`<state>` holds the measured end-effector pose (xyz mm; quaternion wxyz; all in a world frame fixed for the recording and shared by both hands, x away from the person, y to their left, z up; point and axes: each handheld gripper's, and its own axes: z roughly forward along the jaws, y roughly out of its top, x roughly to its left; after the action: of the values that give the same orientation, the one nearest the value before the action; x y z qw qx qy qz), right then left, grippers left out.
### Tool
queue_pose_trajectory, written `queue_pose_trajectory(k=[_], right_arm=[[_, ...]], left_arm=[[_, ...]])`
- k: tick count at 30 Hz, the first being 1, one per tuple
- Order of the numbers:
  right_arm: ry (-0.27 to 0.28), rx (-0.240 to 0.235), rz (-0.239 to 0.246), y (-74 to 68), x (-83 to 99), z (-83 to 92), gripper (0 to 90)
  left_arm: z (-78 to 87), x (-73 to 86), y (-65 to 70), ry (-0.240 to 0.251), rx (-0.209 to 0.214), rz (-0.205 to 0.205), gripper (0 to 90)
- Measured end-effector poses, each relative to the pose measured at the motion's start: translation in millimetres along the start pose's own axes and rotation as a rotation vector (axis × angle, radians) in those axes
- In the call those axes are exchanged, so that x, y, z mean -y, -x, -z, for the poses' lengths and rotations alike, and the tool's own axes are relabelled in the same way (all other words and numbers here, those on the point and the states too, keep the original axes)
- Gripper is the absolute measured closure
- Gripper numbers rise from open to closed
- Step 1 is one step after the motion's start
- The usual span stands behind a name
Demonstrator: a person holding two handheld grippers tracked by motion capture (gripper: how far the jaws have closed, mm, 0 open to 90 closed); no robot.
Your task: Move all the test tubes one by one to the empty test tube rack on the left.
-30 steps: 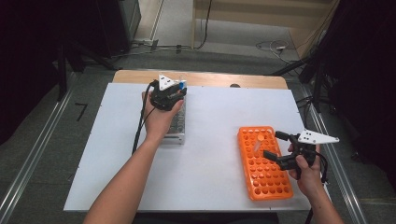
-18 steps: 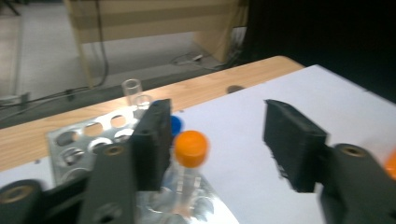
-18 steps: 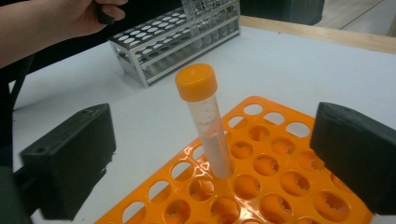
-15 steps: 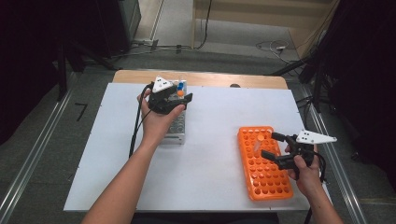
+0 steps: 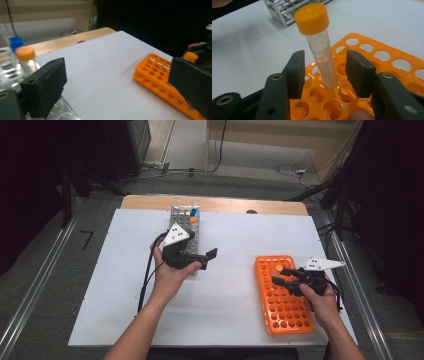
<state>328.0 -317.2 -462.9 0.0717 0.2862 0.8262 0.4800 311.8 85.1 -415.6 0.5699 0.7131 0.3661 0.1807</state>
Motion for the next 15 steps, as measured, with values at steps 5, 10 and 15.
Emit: queue_pose_trajectory(k=[5, 10, 15], right_arm=[[-0.041, 0.026, 0.013, -1.5, -3.1, -5.7, 56.1], [-0.098, 0.082, 0.051, -6.5, -6.1, -11.9, 68.6], [-0.054, 0.104, 0.047, -7.3, -7.7, -9.4, 72.2]], left_arm=[[-3.0, 4.2, 17.5, -0.035, 0.032, -0.025, 1.3], [-5.1, 2.0, 31.5, -0.037, 0.067, -0.043, 1.4], [-8.2, -0.1, 43.2, -0.048, 0.102, -0.055, 1.4]])
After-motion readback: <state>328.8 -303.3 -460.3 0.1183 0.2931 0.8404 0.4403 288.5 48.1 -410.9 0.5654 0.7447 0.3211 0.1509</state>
